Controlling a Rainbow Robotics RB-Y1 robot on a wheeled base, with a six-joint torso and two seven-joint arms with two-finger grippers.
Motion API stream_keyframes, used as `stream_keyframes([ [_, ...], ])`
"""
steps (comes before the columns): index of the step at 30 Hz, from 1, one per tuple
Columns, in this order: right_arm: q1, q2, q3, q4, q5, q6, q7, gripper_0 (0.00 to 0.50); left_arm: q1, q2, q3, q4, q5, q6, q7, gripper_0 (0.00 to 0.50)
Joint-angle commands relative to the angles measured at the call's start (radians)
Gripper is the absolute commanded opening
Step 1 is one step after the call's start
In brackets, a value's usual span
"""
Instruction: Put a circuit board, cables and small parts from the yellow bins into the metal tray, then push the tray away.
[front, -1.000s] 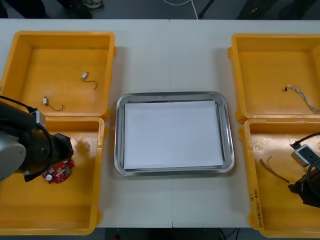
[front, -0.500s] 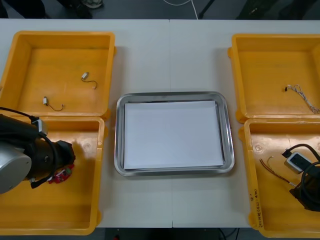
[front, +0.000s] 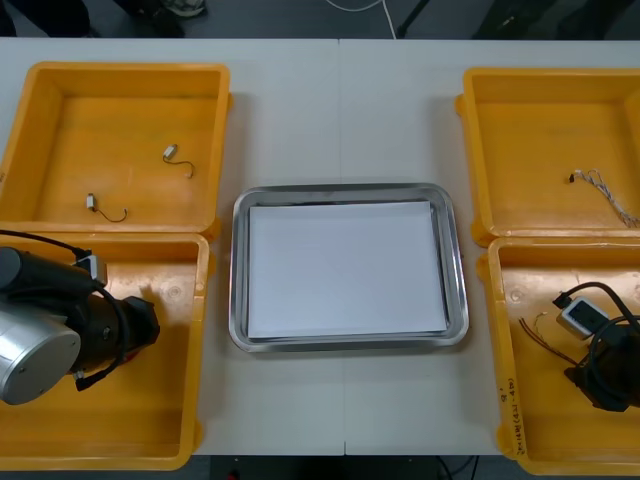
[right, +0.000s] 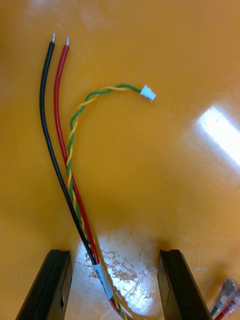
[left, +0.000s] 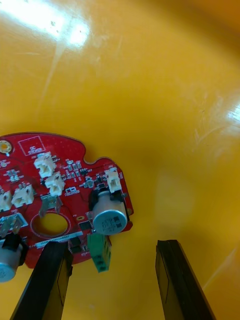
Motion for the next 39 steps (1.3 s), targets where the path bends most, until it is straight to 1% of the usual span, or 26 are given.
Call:
stream_keyframes([
  [1,-0.019,-0.033,0.015,0.007,-0.003,-0.014,0.025,0.500,0.024,-0.002,-0.026,0.008,-0.016,-0.025,0.068,0.500],
  [14,-0.009,-0.033,0.015,0.029,-0.006,-0.014,0.028,0.500,0.026,0.013,-0.049,0.017,-0.031,-0.030,0.065,0.500],
  [15,-0.004,-0.033,0.015,0.027,-0.004,-0.014,0.028,0.500,0.026,0.015,-0.050,0.017,-0.033,-0.030,0.065,0.440],
  [16,-0.002,-0.033,0.015,0.029,-0.006,-0.014,0.028,0.500,0.026,0.016,-0.050,0.017,-0.031,-0.030,0.063,0.403],
  [17,-0.001,-0.033,0.015,0.029,-0.006,-0.014,0.028,0.500,0.026,0.016,-0.052,0.017,-0.031,-0.030,0.062,0.258],
  [18,0.002,-0.033,0.015,0.029,-0.006,-0.016,0.028,0.500,0.026,0.018,-0.055,0.015,-0.033,-0.033,0.059,0.079],
  [19,0.005,-0.033,0.015,0.029,-0.003,-0.020,0.028,0.500,0.026,0.019,-0.058,0.017,-0.033,-0.036,0.057,0.003],
  [20,0.008,-0.033,0.015,0.029,0.003,-0.025,0.025,0.500,0.026,0.024,-0.063,0.017,-0.033,-0.043,0.057,0.000],
  [21,0.010,-0.033,0.015,0.029,0.005,-0.030,0.025,0.471,0.026,0.027,-0.066,0.017,-0.036,-0.048,0.057,0.000],
  [22,0.013,-0.033,0.015,0.029,0.009,-0.031,0.024,0.402,0.027,0.032,-0.070,0.017,-0.036,-0.054,0.057,0.000],
  [23,0.014,-0.033,0.015,0.029,0.009,-0.034,0.024,0.315,0.026,0.033,-0.070,0.017,-0.036,-0.056,0.057,0.000],
  [24,0.014,-0.033,0.015,0.029,0.008,-0.036,0.022,0.186,0.027,0.035,-0.070,0.015,-0.036,-0.056,0.057,0.000],
  [25,0.014,-0.033,0.015,0.029,0.008,-0.037,0.024,0.123,0.027,0.035,-0.070,0.017,-0.036,-0.056,0.057,0.000],
  [26,0.016,-0.033,0.015,0.029,0.006,-0.036,0.024,0.020,0.027,0.036,-0.070,0.017,-0.036,-0.056,0.055,0.000],
  [27,0.016,-0.033,0.015,0.029,0.006,-0.037,0.022,0.000,0.027,0.036,-0.070,0.017,-0.036,-0.056,0.055,0.000],
  [35,0.016,-0.033,0.007,0.029,0.014,-0.067,0.024,0.000,0.027,0.039,-0.066,0.015,-0.033,-0.056,0.048,0.000],
  [39,0.013,-0.033,-0.011,0.029,0.012,-0.065,0.028,0.000,0.026,0.044,-0.041,0.015,-0.010,-0.051,0.036,0.000],
])
